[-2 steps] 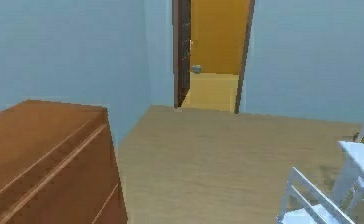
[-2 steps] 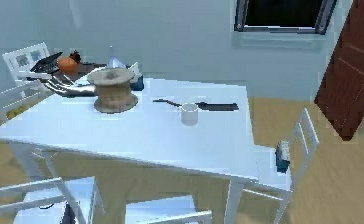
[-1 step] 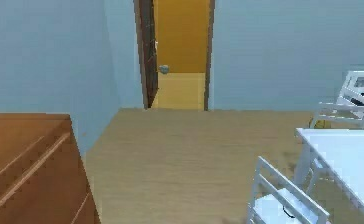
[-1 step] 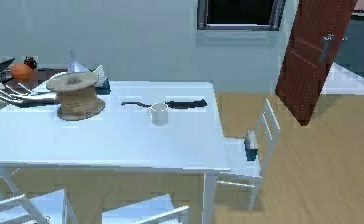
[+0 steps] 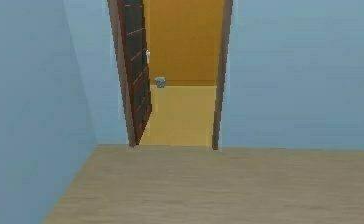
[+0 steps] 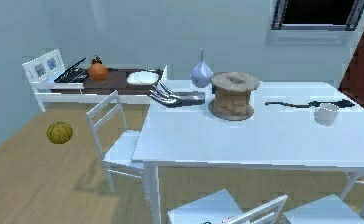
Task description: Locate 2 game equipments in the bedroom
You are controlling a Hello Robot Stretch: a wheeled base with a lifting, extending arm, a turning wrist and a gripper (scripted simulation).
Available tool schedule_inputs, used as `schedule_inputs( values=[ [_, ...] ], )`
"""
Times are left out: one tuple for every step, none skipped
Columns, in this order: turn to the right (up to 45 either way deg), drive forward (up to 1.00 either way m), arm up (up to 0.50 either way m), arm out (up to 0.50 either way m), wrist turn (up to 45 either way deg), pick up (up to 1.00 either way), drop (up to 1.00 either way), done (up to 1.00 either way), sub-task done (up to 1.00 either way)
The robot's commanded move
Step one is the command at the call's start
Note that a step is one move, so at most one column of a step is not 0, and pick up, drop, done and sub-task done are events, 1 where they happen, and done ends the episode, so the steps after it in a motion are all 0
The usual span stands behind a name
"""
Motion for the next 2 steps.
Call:
schedule_inputs(
  values=[
    [6.0,0.0,0.0,0.0,0.0,0.0,0.0,0.0,0.0],
    [0.0,0.2,0.0,0.0,0.0,0.0,0.0,0.0,0.0]
  ],
)
